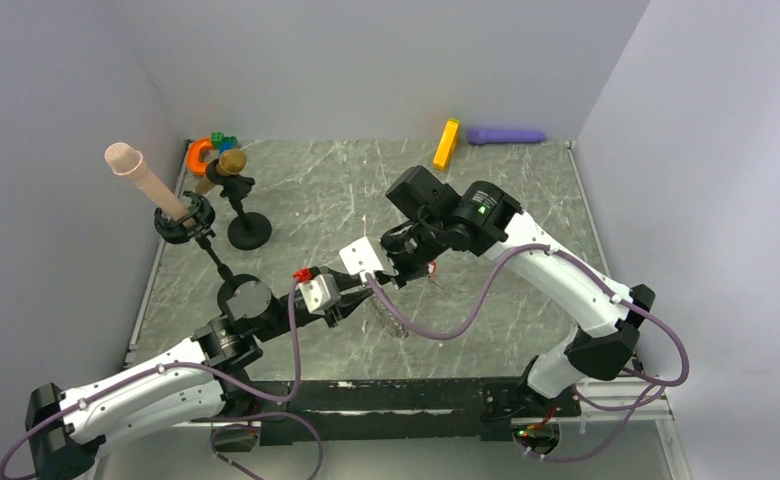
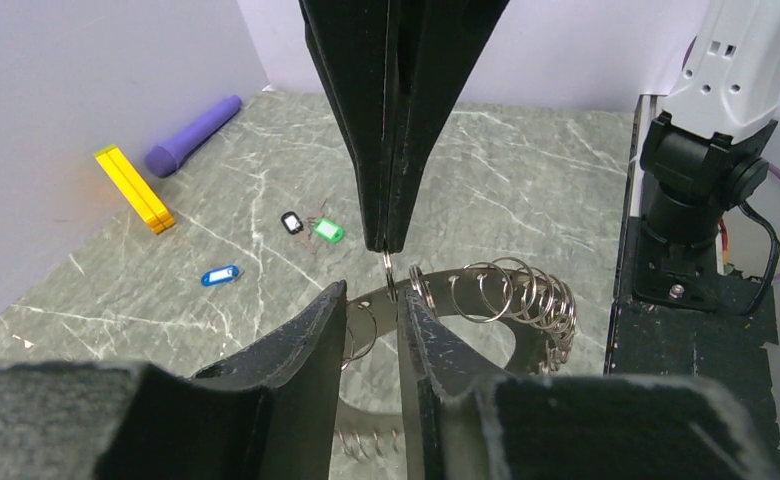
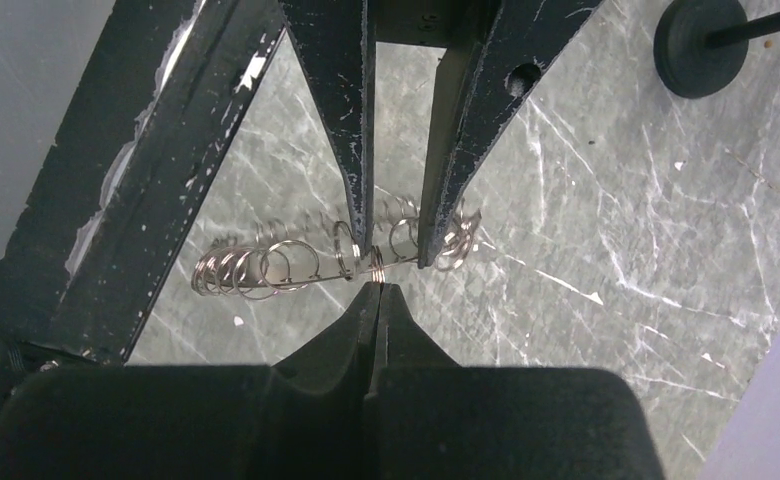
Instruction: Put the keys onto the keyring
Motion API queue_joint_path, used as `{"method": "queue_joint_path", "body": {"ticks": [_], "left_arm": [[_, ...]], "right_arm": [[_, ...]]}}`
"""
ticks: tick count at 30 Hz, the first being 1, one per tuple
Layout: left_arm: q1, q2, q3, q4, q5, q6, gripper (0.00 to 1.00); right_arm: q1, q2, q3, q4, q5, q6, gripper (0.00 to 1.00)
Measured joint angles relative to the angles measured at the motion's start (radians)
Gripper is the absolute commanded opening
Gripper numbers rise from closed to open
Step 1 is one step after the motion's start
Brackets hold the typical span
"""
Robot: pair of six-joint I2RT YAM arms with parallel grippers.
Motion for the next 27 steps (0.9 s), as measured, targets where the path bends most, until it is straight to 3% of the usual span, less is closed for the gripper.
{"method": "queue_joint_path", "body": {"ticks": [3,11,20,22,25,27], "left_arm": [[0.000,0.007,0.000,0.019,0.000,-0.009,0.27],[0.000,0.026,0.000,0.067,0.006,-0.028,0.00],[0.000,-0.026,-0.010,0.067,-0.001,-0.047,0.00],[0.000,-0.040,-0.010,0.056,-0.005,-0.055,0.00],[0.000,-0.059,-0.009,0.026,-0.005,-0.068,0.00],[0.000,-0.067,0.002,-0.016,-0.004,-0.071,0.00]], "right_arm": [[-0.008,-0.005,0.000,0.008,-0.020,0.015,0.00],[-0.050,-0.014,0.000,0.033,-0.074,0.066,0.00],[-0.085,-0.051,-0.062,0.114,-0.169,0.116,0.00],[-0.092,-0.056,-0.074,0.130,-0.192,0.126,0.11],[-0.102,-0.058,-0.094,0.143,-0.222,0.145,0.41],[-0.128,-0.058,-0.100,0.137,-0.242,0.149,0.50]]}}
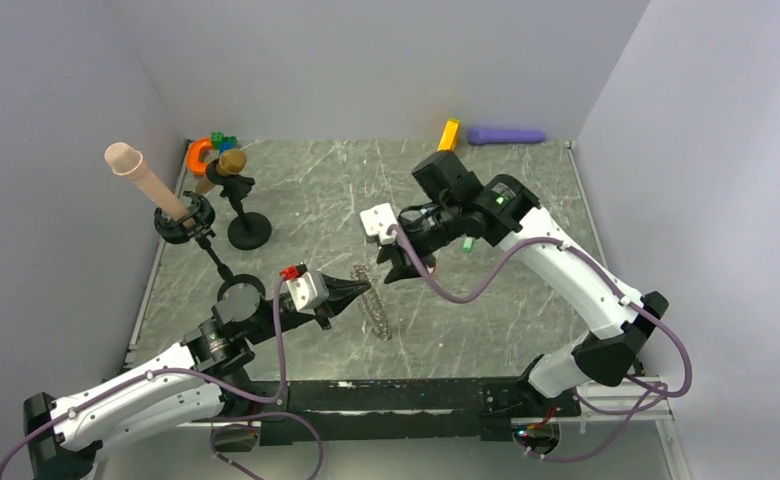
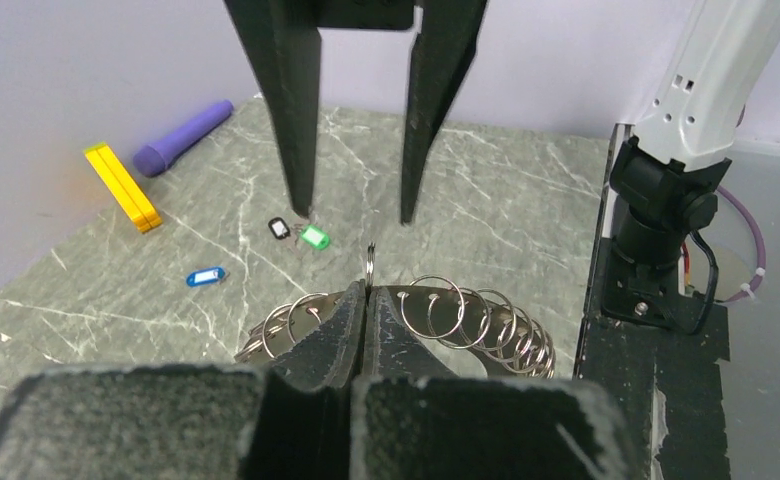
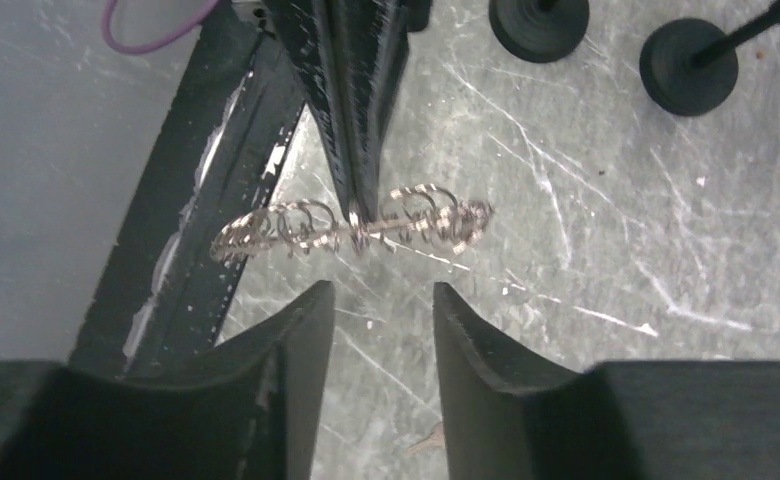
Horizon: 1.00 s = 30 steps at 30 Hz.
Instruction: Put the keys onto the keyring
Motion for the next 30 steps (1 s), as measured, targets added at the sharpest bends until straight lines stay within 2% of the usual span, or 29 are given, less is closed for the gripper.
{"method": "queue_joint_path", "body": {"ticks": [8,20,23,30], "left_arm": [[0.000,-0.021,0.062,-0.137,0.004,-0.002,0.00],[0.000,0.059,0.224,-0.344,0.039,0.031,0.00],[0.000,0.055,0.217,-0.337,0.061,0.066,0.00],[0.000,-0.052,0.027,-0.173,0.109,0.153,0.00]], "right_arm": [[-0.160,0.008,0.097,-0.097,-0.128,-0.093,0.58],[-0.025,0.018,0.074,-0.086,-0.147,-0.094,0.52],[-0.010,0.025,0.074,-0.084,-0.148,-0.096,0.50],[-0.012,0.027,0.066,-0.098,-0.150,-0.137,0.48]]}}
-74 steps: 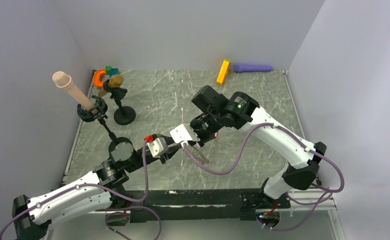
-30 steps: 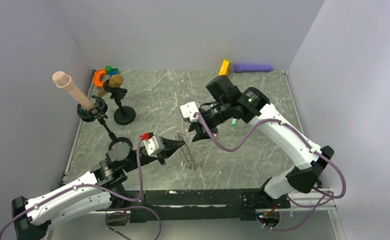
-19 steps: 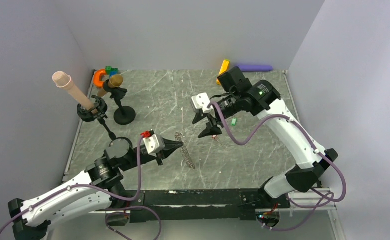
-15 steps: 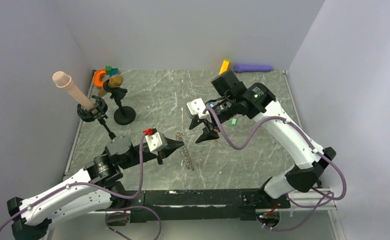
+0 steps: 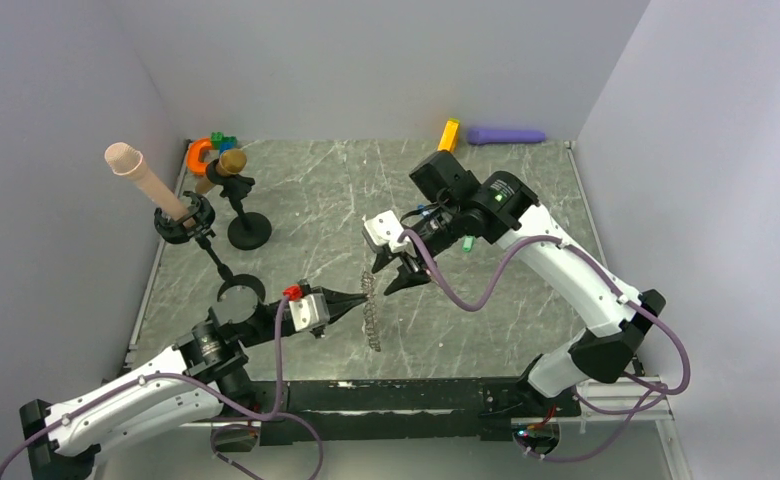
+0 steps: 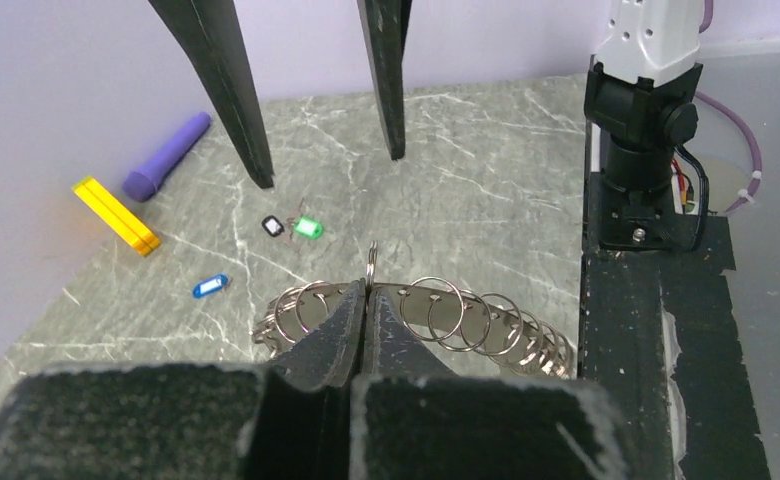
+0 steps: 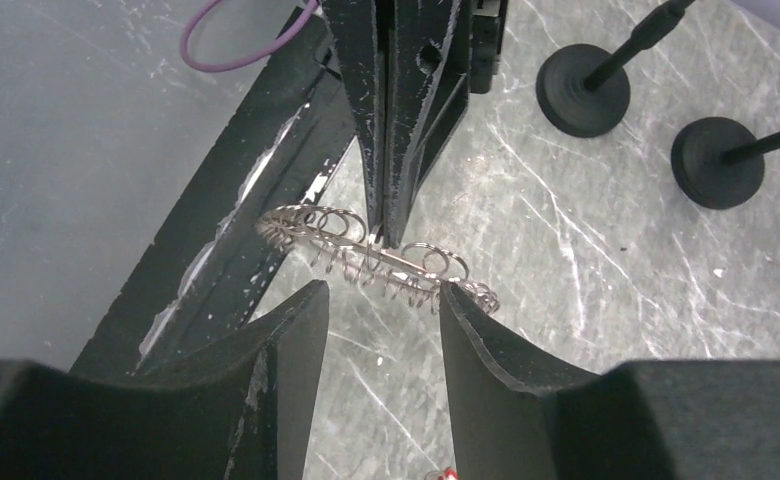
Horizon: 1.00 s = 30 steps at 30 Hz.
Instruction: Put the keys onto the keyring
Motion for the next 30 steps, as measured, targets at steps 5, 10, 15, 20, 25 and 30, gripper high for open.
{"method": "queue_joint_path", "body": {"ticks": [5,10,15,20,25,30], "left_arm": [[0.000,0.008,-0.012,0.097,0.015,0.009,0.00],[0.000,0.008,-0.050,0.216,0.021,-0.007,0.00],[0.000,0.023,-0.085,0.307,0.021,-0.032,0.00],[0.000,0.037,-0.104,0.371,0.018,-0.049,0.00],[0.000,0.039,-0.123,0.424,0.013,-0.067,0.00],[0.000,0.038,-0.133,0.439,-0.001,-0.087,0.44]], "right_arm": [[0.000,-0.004,-0.028,-0.002,-0.025,-0.008,0.44],[0.000,-0.009,-0.054,0.002,-0.057,-0.010,0.37],[0.000,-0.010,-0.063,0.007,-0.076,-0.008,0.27],[0.000,-0.010,-0.063,0.014,-0.087,-0.002,0.19],[0.000,-0.011,-0.066,0.036,-0.101,0.009,0.00],[0.000,-0.011,-0.066,0.043,-0.089,0.017,0.00]]}}
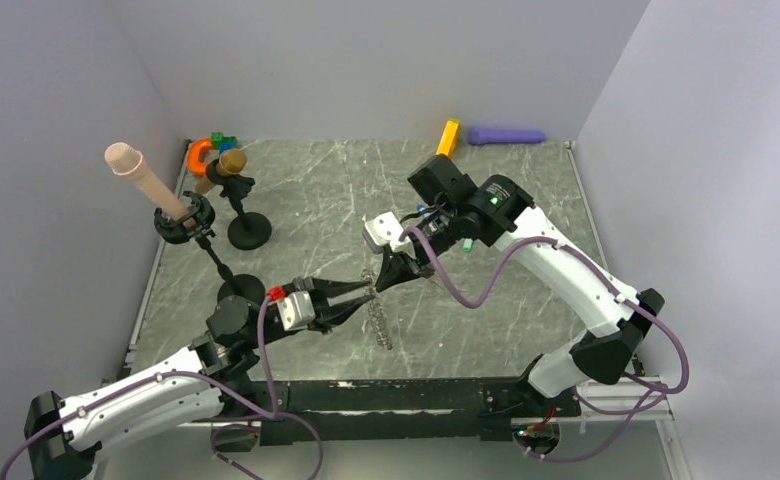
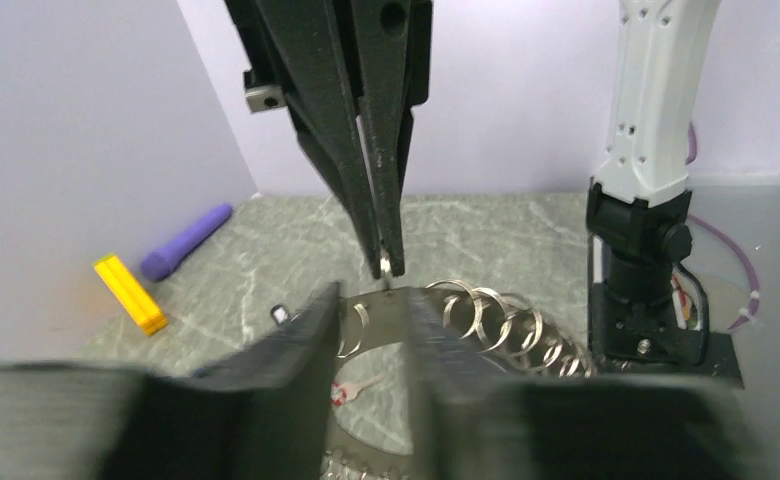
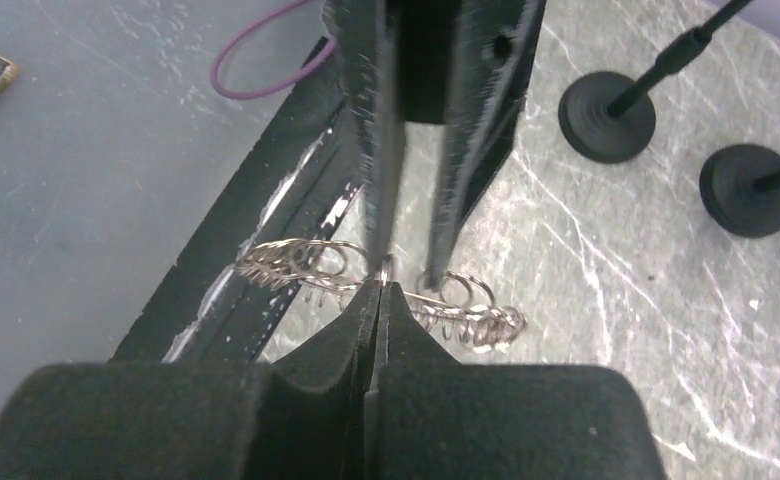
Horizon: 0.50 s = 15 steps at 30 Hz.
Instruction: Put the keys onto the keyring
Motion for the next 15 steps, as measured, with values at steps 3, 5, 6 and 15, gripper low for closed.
{"method": "queue_joint_path", "body": {"ticks": [3,5,6,15], "left_arm": [[0.000,-0.014,0.011,-0.050,-0.018,-0.005,0.50],[0.000,-0.031,0.042,-0.135,-0.028,0.002,0.51],[0.000,-0.037,0.066,-0.185,-0.031,0.008,0.50],[0.000,-0.014,0.236,-0.410,-0.050,0.048,0.40]], "right_arm": [[0.000,0.001,0.004,-0.017,0.039,-0.001,0.00],[0.001,0.005,0.018,-0.042,0.075,-0.005,0.00],[0.002,0.007,0.028,-0.051,0.090,-0.006,0.00],[0.045,0.075,0.140,-0.138,0.230,-0.010,0.00]]}}
